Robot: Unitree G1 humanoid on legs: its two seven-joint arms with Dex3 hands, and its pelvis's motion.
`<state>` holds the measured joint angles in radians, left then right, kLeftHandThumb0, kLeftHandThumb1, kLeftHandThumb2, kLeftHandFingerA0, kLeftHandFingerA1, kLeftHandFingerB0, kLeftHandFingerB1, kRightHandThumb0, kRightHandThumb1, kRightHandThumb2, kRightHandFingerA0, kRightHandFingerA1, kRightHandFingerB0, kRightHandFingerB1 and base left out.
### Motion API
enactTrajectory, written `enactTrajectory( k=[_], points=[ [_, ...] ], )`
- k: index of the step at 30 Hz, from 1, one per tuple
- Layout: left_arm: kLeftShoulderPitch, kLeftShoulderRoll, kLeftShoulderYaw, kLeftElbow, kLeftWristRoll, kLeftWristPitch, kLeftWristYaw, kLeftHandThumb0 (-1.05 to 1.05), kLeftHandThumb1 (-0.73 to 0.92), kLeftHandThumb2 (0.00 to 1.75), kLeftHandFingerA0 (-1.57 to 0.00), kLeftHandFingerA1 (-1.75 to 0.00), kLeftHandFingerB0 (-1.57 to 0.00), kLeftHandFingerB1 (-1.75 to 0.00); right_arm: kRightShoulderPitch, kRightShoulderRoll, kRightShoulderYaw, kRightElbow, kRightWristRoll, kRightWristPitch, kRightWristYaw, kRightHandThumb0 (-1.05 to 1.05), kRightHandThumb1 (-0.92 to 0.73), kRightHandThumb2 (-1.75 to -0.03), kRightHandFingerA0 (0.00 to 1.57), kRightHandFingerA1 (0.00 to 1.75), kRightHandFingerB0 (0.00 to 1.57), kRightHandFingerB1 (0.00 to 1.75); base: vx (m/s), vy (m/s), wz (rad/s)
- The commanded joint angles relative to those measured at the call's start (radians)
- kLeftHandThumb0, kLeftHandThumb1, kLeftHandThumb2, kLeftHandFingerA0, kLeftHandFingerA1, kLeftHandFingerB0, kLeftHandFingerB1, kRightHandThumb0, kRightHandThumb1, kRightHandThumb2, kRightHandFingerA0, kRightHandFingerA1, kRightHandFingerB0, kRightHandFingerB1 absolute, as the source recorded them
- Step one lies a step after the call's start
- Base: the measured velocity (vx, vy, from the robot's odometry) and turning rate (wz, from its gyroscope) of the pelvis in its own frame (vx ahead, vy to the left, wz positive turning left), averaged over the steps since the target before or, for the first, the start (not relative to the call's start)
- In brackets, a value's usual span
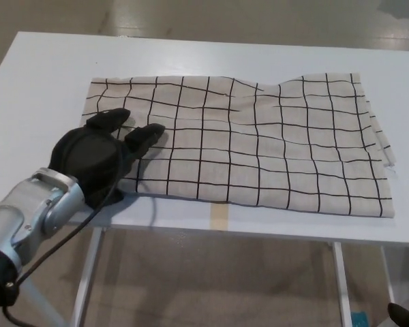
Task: Use the left hand to fold a white towel with checkered patterns in half.
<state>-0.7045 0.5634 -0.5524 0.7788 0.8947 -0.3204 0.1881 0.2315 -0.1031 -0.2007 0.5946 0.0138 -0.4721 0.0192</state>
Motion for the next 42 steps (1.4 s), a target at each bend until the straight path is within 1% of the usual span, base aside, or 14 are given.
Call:
enactTrajectory(
  k=[1, 2, 3, 6, 8, 9, 10, 11, 12, 15, 16, 17, 32, 42],
  points=[
    [-0.005, -0.043, -0.058, 0.08, 0.064, 0.027, 0.08, -0.36, 0.3, 0.71, 0.0, -0.25, 0.0, -0.31, 0.018, -0.004, 0.006, -0.015, -0.005, -0.007, -0.008, -0.5, -0.49, -0.84, 0.44, 0.6, 0.36, 0.5, 0.0, 0.0, 0.0],
    [-0.007, -0.045, -0.061, 0.085, 0.066, 0.029, 0.086, -0.36, 0.3, 0.71, 0.0, -0.25, 0.0, -0.31, 0.018, -0.004, 0.006, -0.016, -0.005, -0.006, -0.008, -0.5, -0.49, -0.84, 0.44, 0.6, 0.36, 0.5, 0.0, 0.0, 0.0],
    [-0.009, -0.048, -0.066, 0.092, 0.072, 0.035, 0.098, -0.39, 0.46, 0.58, -0.09, -0.27, -0.09, -0.25, 0.019, -0.003, 0.006, -0.019, -0.003, -0.003, -0.007, -0.45, -0.61, -0.58, 0.49, 0.51, 0.43, 0.37, 0.0, 0.0, 0.0],
    [-0.026, -0.061, -0.098, 0.136, 0.096, 0.055, 0.163, -0.4, 0.49, 0.56, -0.22, -0.3, -0.15, -0.28, 0.024, 0.001, 0.006, -0.034, 0.004, 0.007, -0.004, -0.45, -0.61, -0.58, 0.49, 0.51, 0.43, 0.37, 0.0, 0.0, 0.0],
    [-0.045, -0.082, -0.124, 0.186, 0.121, 0.087, 0.217, -0.4, 0.52, 0.56, -0.46, -0.63, -0.47, -0.46, 0.028, 0.006, 0.007, -0.037, 0.004, 0.003, -0.007, -0.45, -0.61, -0.58, 0.5, 0.51, 0.42, 0.37, 0.0, 0.0, 0.0],
    [-0.052, -0.088, -0.133, 0.2, 0.128, 0.099, 0.229, -0.4, 0.52, 0.56, -0.46, -0.63, -0.47, -0.46, 0.029, 0.006, 0.007, -0.039, 0.003, 0.004, -0.009, -0.45, -0.61, -0.58, 0.5, 0.51, 0.42, 0.37, 0.0, 0.0, 0.0],
    [-0.064, -0.098, -0.15, 0.225, 0.137, 0.118, 0.247, -0.41, 0.43, 0.84, -0.52, -0.73, -0.45, -0.63, 0.033, 0.006, 0.009, -0.046, 0.0, 0.008, -0.011, -0.45, -0.61, -0.58, 0.5, 0.51, 0.42, 0.37, 0.0, 0.0, 0.0],
    [-0.068, -0.101, -0.155, 0.234, 0.139, 0.123, 0.253, -0.39, 0.55, 0.56, -0.56, -0.74, -0.56, -0.73, 0.034, 0.005, 0.009, -0.045, 0.001, 0.006, -0.009, -0.45, -0.61, -0.58, 0.5, 0.51, 0.42, 0.37, 0.0, 0.0, 0.0],
    [-0.078, -0.109, -0.162, 0.257, 0.14, 0.134, 0.26, -0.38, 0.57, 0.57, -0.72, -0.88, -0.68, -1.0, 0.033, 0.004, 0.008, -0.042, 0.005, 0.004, -0.005, -0.45, -0.61, -0.58, 0.5, 0.51, 0.42, 0.37, 0.0, 0.0, 0.0],
    [-0.097, -0.125, -0.176, 0.301, 0.133, 0.155, 0.269, -0.37, 0.58, 0.58, -0.76, -1.04, -0.72, -1.15, 0.033, 0.003, 0.006, -0.044, 0.012, 0.003, 0.002, -0.45, -0.61, -0.58, 0.5, 0.51, 0.42, 0.37, 0.0, 0.0, 0.0],
    [-0.102, -0.136, -0.168, 0.317, 0.111, 0.17, 0.251, -0.47, 0.45, 0.77, -0.97, -1.37, -0.92, -1.3, 0.036, 0.003, 0.007, -0.055, 0.019, 0.011, 0.009, -0.45, -0.61, -0.58, 0.5, 0.51, 0.42, 0.37, 0.0, 0.0, 0.0],
    [-0.105, -0.142, -0.159, 0.324, 0.096, 0.179, 0.243, -0.31, 0.62, 0.56, -0.74, -1.75, -0.73, -1.68, 0.033, 0.004, 0.007, -0.055, 0.021, 0.014, 0.013, -0.45, -0.61, -0.58, 0.5, 0.51, 0.42, 0.37, 0.0, 0.0, 0.0],
    [-0.097, -0.124, -0.073, 0.262, 0.01, 0.173, 0.164, -0.14, 0.66, 0.55, -0.72, -1.75, -0.54, -1.75, 0.025, 0.008, 0.005, -0.043, 0.033, 0.008, 0.031, -0.45, -0.62, -0.58, 0.51, 0.51, 0.43, 0.37, 0.0, 0.0, 0.0],
    [-0.182, -0.011, 0.029, 0.249, -0.033, 0.057, 0.324, -0.24, 0.67, 0.55, -0.78, -1.75, -0.59, -1.75, 0.01, 0.003, 0.001, -0.069, 0.033, 0.044, 0.03, -0.45, -0.65, -0.6, 0.5, 0.53, 0.43, 0.36, 0.0, 0.0, 0.0]
  ],
)
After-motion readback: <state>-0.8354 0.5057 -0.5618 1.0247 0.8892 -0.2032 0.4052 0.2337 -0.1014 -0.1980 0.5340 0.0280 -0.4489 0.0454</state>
